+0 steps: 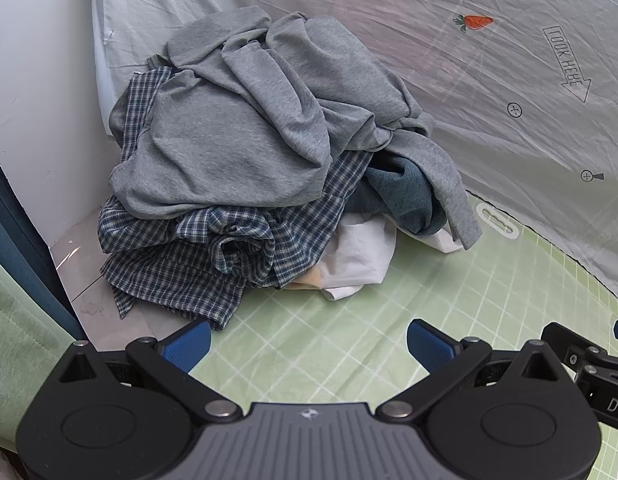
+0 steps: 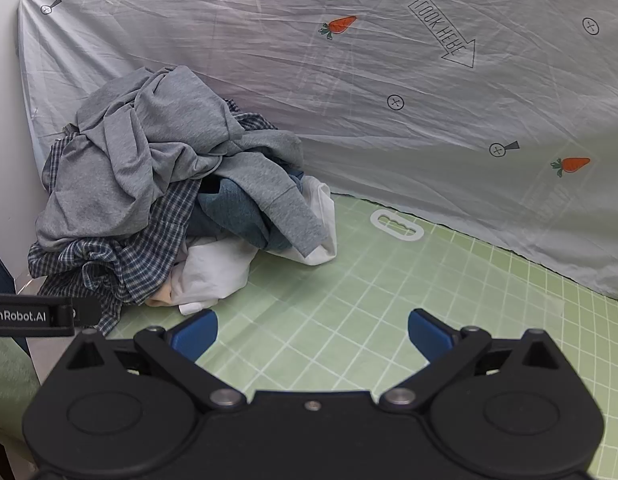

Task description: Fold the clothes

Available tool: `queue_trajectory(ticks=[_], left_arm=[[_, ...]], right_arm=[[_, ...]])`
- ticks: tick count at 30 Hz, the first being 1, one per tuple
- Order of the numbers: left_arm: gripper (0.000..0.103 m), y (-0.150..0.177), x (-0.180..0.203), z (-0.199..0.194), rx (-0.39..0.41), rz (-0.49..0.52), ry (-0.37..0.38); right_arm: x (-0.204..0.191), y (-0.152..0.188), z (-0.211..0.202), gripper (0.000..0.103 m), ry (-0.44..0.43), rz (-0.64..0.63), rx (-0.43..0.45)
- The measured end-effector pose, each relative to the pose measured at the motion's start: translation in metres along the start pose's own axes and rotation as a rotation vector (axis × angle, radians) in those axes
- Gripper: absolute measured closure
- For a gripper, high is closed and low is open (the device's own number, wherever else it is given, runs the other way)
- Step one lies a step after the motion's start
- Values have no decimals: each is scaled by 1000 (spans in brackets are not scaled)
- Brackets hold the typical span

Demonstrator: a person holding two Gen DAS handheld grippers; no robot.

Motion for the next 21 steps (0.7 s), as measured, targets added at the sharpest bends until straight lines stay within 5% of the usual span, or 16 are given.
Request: queue_trajectory(ticks=[21], left_arm=[[0,2,3,-1,-8,1,2]], right_arm=[[1,3,1,0,-3,1,-2]])
Point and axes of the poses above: each gripper's, at about its wrist camera, not at the fingertips, and z roughly the way its jaws point, x to its right, y to its underside, the point moved 4 cm from there along z, roughly the way its jaws point, and after that the axes turned 11 degrees about -x, right-handed, at the moved point
